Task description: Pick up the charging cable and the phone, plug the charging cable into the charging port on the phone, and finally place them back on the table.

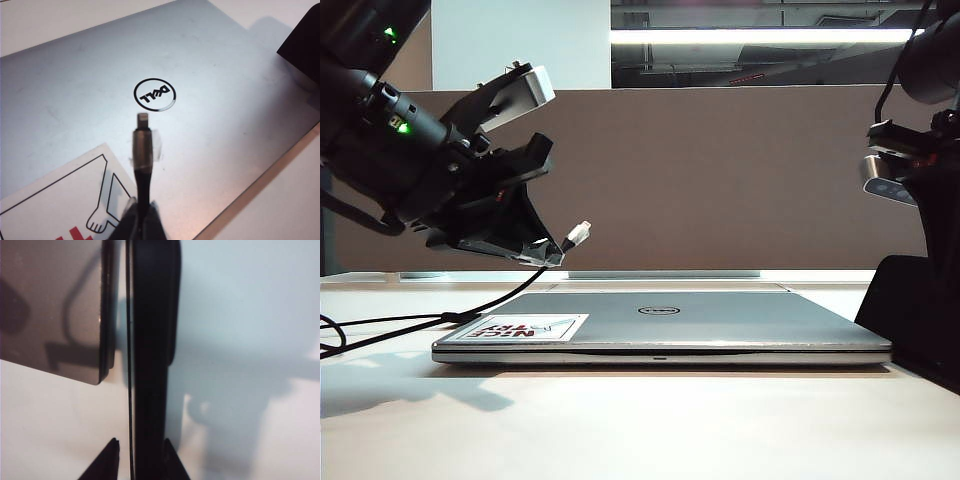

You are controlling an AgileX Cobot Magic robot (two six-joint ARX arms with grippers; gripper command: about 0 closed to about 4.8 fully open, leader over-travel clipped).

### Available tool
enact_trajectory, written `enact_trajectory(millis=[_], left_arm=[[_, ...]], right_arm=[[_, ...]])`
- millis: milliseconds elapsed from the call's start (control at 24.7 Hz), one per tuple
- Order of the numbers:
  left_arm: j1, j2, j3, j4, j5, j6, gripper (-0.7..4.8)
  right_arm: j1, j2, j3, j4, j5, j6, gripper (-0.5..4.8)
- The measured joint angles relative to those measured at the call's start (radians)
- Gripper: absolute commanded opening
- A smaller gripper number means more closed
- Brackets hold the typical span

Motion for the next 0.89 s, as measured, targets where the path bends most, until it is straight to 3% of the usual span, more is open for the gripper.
enact_trajectory(millis=[889], left_arm=[[0.0,0.0,0.0,0.0,0.0,0.0,-0.08]], right_arm=[[0.0,0.053,-0.002,0.079,-0.037,-0.022,1.17]])
